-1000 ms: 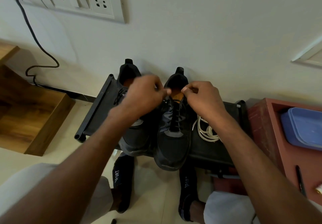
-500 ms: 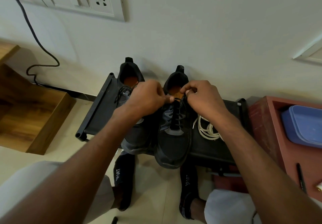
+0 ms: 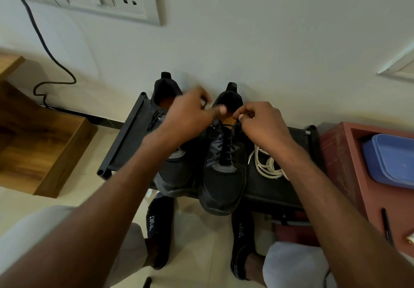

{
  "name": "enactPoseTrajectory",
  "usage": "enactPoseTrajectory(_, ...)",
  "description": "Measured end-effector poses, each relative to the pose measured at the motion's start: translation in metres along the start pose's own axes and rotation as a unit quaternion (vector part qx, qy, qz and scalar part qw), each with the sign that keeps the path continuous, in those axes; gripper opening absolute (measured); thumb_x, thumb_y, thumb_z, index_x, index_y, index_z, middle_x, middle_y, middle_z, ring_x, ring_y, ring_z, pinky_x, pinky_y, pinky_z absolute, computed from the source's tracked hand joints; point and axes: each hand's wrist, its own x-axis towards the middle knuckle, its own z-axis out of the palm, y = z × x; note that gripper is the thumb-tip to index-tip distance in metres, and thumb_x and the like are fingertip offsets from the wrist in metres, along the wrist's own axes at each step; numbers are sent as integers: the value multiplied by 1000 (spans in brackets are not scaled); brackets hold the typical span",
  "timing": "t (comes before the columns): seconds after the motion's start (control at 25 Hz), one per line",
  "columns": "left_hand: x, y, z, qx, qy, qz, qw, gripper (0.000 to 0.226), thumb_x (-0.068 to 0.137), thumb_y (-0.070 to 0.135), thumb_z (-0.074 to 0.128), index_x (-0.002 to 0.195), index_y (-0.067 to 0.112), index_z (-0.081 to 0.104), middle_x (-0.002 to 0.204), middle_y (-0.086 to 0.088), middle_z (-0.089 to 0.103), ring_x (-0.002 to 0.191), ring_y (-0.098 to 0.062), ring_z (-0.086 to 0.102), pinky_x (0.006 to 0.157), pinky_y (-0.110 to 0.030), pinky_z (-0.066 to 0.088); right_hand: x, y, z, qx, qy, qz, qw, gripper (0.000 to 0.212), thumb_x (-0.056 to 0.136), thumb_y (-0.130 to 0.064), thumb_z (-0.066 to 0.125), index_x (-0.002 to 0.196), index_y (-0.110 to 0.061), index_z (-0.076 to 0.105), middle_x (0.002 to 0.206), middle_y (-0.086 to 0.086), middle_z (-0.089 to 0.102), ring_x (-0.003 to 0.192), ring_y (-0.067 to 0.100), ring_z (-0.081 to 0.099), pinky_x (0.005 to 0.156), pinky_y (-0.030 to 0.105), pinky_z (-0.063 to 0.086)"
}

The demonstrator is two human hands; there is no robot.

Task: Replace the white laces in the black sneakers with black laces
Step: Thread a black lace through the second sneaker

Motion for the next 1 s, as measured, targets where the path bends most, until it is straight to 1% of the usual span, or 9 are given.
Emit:
enactPoseTrajectory(0.08,-1,-6,12,105,-48,23,993,20,91,34,77,93,16,70,83,6,66,83,-15,66,68,-30,52,0,-1,1,-7,2,0,1000,27,100,-12,56,99,-28,77,96,-7,71,81,5,64,65,23,46)
enactPoseTrajectory(0.16,0,-6,12,113,-37,29,992,14,94,24,74,88,12,72,82,3,69,82,-18,67,73,-34,55,0,-1,0,-14,-7,-3,1000,27,100,-12,56,100,-28,77,98,-7,71,81,5,64,64,22,44)
enactPoseTrajectory(0.36,3,-1,6,-38,-37,-43,998,25,104,23,59,91,7,71,87,-1,76,89,-21,71,78,-36,55,-2,1,1,-66,-23,-25,997,29,98,-8,55,104,-25,77,98,-3,72,70,8,59,62,24,41)
enactPoseTrajectory(0.4,5,-2,6,-38,-39,-48,997,23,104,23,59,94,6,69,87,0,77,86,-19,71,76,-38,55,-3,-1,0,-65,-3,-35,997,28,97,-8,57,102,-26,78,97,-4,72,74,9,62,64,24,44)
enactPoseTrajectory(0.48,6,-5,5,-9,-34,-42,999,20,103,25,61,96,7,65,79,0,75,71,-13,67,63,-33,50,-6,-12,-2,-37,23,-64,997,26,96,-11,60,97,-29,78,92,-9,72,79,9,66,69,25,49)
enactPoseTrajectory(0.6,5,-6,3,63,42,2,997,17,98,30,66,93,14,63,77,3,66,71,-19,62,60,-32,45,-17,-27,4,-55,-66,-128,988,20,95,-21,62,98,-33,78,78,-12,69,66,3,62,62,23,47)
enactPoseTrajectory(0.72,1,-3,-3,106,123,49,986,16,98,32,65,93,17,63,77,4,62,77,-24,63,67,-40,51,-31,-30,21,-189,-140,-147,961,16,101,-40,59,102,-32,73,85,-6,71,74,13,65,70,32,56)
enactPoseTrajectory(0.88,-2,-2,-9,157,154,54,974,17,100,36,62,94,20,64,84,4,67,85,-24,64,86,-48,51,-30,-30,17,-215,-77,-116,967,38,96,-55,66,71,-27,63,63,-6,62,61,12,61,55,26,42)
enactPoseTrajectory(1.0,0,-2,-8,129,153,42,979,15,98,36,63,94,22,65,81,10,61,86,-22,64,89,-50,52,-31,-29,15,-205,-40,-117,971,24,85,-50,79,84,-30,65,72,-9,64,71,14,64,61,29,48)
